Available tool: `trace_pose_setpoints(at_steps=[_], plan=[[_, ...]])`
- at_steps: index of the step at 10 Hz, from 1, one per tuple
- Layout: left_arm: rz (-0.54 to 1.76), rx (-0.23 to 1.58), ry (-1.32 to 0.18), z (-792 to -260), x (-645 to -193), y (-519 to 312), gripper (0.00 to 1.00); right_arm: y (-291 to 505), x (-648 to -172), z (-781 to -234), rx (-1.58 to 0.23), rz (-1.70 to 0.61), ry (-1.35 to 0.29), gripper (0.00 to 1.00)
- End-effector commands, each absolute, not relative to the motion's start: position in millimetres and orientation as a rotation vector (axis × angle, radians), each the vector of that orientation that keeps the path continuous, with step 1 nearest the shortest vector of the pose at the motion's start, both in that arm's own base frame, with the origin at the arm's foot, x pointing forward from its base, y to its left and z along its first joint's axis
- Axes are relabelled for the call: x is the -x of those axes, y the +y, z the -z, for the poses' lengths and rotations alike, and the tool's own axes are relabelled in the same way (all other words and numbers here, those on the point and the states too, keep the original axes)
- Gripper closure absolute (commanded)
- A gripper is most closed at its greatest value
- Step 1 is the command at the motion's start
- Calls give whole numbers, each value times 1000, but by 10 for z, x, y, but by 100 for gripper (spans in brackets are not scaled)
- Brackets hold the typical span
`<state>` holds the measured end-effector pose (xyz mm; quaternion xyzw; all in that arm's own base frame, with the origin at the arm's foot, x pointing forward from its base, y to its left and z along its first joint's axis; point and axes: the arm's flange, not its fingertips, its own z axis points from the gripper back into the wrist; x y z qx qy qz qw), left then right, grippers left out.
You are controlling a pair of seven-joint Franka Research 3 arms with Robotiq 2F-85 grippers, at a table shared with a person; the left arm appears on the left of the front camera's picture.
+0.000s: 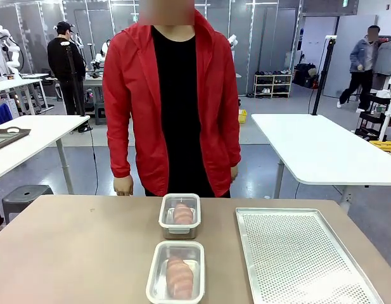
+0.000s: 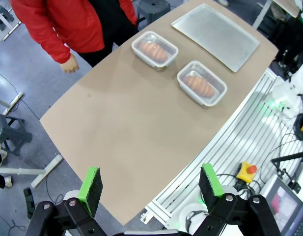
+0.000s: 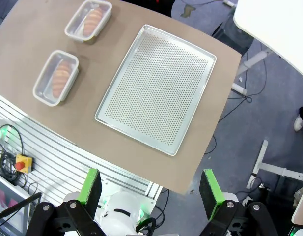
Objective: Place the bread into the airtight container.
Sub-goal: Pick up a Butter Roll and place it into an empty Airtight Container.
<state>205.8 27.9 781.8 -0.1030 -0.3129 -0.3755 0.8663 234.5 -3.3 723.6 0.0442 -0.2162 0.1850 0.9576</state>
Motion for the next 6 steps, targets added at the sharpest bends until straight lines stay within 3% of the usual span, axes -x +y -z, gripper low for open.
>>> trace_pose_setpoints(at_steps=[1, 6], plan=[[791, 217, -656, -7831, -2062, 271, 0, -32, -2354, -7246, -92, -373, -435, 0], [791, 217, -656, -7831, -2062, 271, 0, -32, -2354, -7246, -92, -373, -435, 0]])
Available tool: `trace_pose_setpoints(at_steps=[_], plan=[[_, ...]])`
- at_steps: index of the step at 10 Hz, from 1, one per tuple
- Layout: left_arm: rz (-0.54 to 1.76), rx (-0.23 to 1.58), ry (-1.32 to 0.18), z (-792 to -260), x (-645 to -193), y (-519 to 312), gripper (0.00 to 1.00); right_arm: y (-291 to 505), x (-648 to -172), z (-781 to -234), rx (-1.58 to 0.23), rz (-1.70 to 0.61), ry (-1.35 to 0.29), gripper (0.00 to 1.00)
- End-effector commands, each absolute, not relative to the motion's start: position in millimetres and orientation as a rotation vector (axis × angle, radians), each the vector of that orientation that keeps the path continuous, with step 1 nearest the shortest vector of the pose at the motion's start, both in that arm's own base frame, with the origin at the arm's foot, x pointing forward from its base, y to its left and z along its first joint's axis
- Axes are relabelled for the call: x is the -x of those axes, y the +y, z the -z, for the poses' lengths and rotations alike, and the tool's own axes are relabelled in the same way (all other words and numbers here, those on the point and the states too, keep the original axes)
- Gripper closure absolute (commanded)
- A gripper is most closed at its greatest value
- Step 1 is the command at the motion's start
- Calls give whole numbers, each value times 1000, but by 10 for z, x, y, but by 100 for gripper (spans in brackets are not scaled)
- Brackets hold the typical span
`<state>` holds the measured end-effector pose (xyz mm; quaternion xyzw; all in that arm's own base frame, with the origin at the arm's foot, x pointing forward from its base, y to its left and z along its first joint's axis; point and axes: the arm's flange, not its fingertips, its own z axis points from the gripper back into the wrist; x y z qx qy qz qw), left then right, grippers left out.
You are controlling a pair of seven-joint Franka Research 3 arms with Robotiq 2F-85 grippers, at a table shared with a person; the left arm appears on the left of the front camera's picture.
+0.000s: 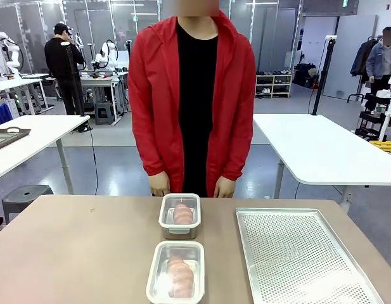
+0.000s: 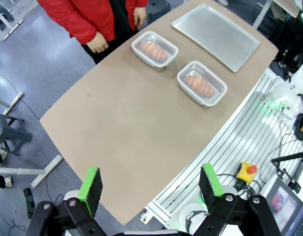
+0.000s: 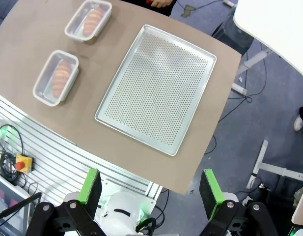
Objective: Place the bread into the airtight container.
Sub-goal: Pick up a Butter Roll and place it into an empty Airtight Container.
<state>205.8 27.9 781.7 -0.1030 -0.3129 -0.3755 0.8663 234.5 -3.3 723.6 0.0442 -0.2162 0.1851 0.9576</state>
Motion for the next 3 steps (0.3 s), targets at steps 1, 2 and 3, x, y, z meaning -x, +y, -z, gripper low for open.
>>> trace_pose_setpoints(at_steps=[1, 2, 3], plan=[[791, 217, -656, -7831, -2062, 271, 0, -32, -2354, -7246, -92, -373, -435, 0], [791, 217, -656, -7831, -2062, 271, 0, -32, -2354, -7246, -92, -373, -435, 0], [791, 217, -656, -7831, -2062, 271, 0, -32, -2354, -7246, -92, -373, -435, 0]])
